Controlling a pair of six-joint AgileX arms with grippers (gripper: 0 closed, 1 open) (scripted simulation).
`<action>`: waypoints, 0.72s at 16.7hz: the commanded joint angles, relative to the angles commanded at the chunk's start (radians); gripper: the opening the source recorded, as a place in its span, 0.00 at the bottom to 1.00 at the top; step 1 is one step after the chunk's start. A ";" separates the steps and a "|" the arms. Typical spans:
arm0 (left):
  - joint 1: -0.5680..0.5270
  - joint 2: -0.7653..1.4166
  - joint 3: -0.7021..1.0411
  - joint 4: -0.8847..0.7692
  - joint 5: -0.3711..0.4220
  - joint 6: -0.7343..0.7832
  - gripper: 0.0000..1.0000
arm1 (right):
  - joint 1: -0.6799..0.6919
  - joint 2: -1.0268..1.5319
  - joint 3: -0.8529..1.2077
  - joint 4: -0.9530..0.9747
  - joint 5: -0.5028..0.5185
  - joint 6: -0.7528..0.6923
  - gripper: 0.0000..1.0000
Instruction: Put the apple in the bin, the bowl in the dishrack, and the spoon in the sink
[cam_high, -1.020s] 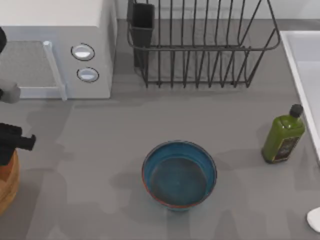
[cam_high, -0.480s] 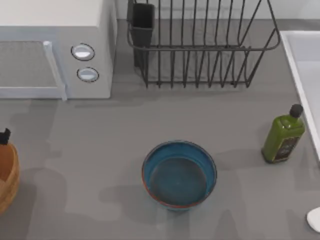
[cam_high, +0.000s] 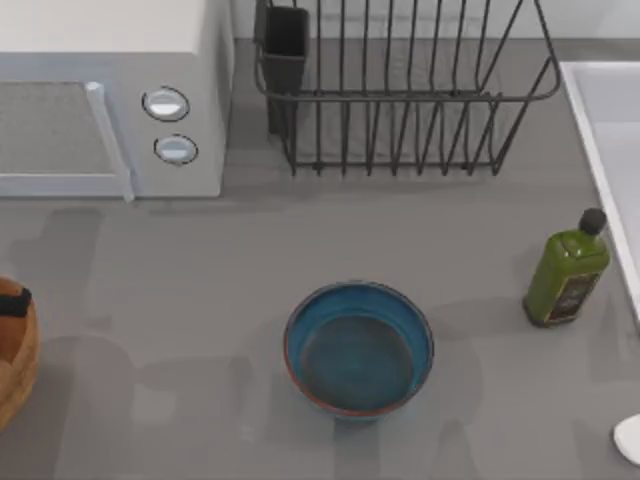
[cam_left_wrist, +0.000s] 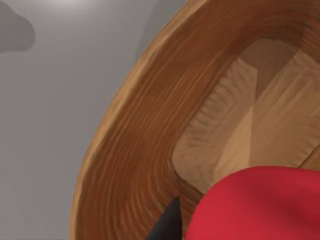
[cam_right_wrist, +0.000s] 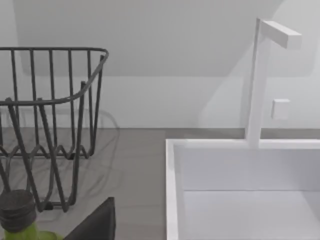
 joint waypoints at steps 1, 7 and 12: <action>0.007 0.005 -0.025 0.027 0.001 0.007 0.00 | 0.000 0.000 0.000 0.000 0.000 0.000 1.00; 0.020 0.016 -0.065 0.068 0.001 0.022 0.00 | 0.000 0.000 0.000 0.000 0.000 0.000 1.00; 0.020 0.016 -0.065 0.068 0.001 0.022 0.38 | 0.000 0.000 0.000 0.000 0.000 0.000 1.00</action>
